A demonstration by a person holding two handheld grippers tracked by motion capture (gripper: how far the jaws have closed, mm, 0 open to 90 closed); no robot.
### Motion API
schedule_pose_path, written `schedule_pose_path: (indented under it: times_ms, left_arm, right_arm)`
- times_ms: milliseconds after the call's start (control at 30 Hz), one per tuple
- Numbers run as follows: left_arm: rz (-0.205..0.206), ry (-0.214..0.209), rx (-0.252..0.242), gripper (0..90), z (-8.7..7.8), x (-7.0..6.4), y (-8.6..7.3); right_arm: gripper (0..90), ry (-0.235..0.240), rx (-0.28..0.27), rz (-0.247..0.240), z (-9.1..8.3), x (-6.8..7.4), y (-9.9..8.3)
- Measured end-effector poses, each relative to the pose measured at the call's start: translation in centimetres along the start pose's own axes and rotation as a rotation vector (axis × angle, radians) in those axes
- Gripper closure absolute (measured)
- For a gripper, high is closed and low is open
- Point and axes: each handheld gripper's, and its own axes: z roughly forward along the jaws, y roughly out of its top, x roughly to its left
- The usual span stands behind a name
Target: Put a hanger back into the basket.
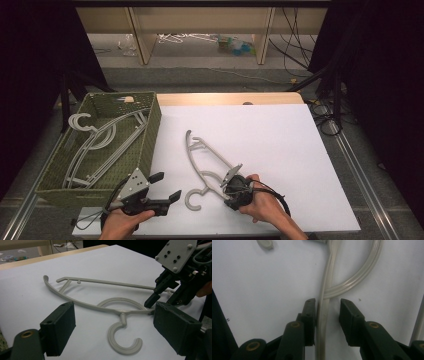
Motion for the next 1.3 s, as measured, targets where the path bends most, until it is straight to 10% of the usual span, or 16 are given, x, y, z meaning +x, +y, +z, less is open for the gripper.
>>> schedule_pose_path:
  times_ms: [800,1300]
  left_arm:
    - [0.021,-0.004,0.001,19.5,0.0,-0.1,0.0]
    - [0.147,0.022,0.054,20.9,1.0,-0.5,0.0]
  right_arm:
    - [82.0,0.031,0.044,-0.111,-0.5,-0.3,0.2]
    - [82.1,0.099,-0.038,-0.166,-3.9,0.0,-0.9]
